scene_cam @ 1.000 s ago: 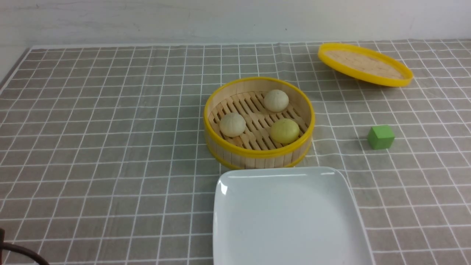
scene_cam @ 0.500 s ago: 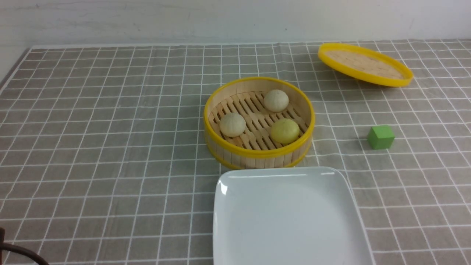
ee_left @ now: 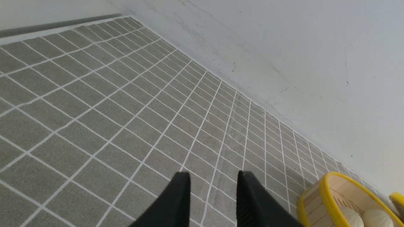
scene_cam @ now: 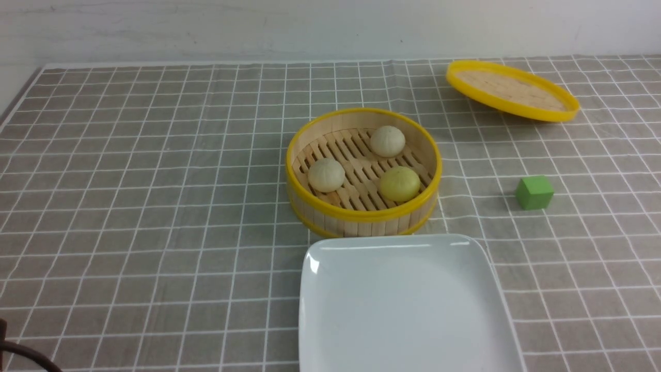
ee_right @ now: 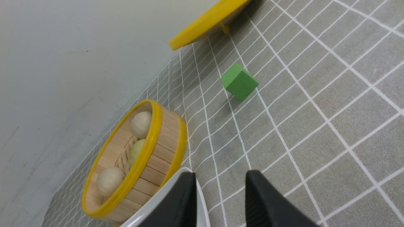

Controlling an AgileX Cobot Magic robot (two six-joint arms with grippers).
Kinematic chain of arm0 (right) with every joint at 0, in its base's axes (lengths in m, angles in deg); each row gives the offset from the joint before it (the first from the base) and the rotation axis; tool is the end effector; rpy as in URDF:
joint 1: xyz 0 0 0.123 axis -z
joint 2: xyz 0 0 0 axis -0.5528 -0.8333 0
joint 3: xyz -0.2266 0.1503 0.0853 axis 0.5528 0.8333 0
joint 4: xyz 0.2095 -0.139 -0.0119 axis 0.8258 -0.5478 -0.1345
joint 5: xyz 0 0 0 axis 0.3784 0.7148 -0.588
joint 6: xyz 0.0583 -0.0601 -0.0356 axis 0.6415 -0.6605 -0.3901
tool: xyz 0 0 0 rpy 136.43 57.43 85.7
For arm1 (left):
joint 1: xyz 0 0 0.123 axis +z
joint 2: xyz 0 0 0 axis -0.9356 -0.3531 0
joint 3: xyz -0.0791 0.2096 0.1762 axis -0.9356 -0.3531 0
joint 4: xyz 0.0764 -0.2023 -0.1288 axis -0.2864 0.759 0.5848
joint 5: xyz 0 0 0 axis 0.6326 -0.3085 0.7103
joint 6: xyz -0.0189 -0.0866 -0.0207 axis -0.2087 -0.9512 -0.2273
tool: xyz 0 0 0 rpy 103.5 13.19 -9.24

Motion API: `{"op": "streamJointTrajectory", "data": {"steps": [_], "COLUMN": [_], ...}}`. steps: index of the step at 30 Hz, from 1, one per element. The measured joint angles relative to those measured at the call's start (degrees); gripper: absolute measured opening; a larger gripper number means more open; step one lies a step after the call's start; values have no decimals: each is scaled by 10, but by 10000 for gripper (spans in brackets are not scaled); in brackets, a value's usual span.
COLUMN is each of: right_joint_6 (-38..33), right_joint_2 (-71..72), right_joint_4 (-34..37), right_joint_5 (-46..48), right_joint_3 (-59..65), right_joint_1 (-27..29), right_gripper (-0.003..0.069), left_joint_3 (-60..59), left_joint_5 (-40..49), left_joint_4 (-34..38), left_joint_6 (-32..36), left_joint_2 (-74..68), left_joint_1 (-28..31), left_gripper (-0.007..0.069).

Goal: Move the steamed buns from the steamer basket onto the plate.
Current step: Use the left arm to grab the steamed stuffed bun that is closest to it

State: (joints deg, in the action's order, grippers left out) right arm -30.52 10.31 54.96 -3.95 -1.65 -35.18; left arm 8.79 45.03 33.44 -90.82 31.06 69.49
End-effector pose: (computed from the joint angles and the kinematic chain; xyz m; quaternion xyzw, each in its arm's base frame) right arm 0.0546 0.0092 0.1824 0.2952 0.7086 0.3120 0.5598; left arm 0.0564 0.0060 0.1936 -0.2315 0.6859 -0.1776 0.6667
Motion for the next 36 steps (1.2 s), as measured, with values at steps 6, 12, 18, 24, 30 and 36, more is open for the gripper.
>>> {"op": "streamJointTrajectory", "data": {"steps": [6,12,18,24,30,36], "right_joint_6": [0,-15,-59,-61,-108,-236], "right_joint_2": [0,0,0,0,0,0], "right_joint_4": [6,18,22,23,10,-14], "right_joint_5": [0,-12,-81,-85,-69,-38], "right_joint_3": [0,0,-17,-52,-86,-124], "right_joint_1": [0,0,0,0,0,0], "right_gripper": [241,316,489,527,506,451], "left_joint_3": [0,-1,47,159,241,332], "left_joint_5": [-5,-101,-119,-134,-184,-272], "left_joint_4": [0,-28,-74,-175,-309,-519], "left_joint_6": [-11,-13,-15,-67,-151,-301], "left_joint_2": [0,0,-12,-146,-289,-449], "left_joint_1": [0,0,0,-3,-3,-3], "left_gripper": [244,329,432,423,376,333]}}
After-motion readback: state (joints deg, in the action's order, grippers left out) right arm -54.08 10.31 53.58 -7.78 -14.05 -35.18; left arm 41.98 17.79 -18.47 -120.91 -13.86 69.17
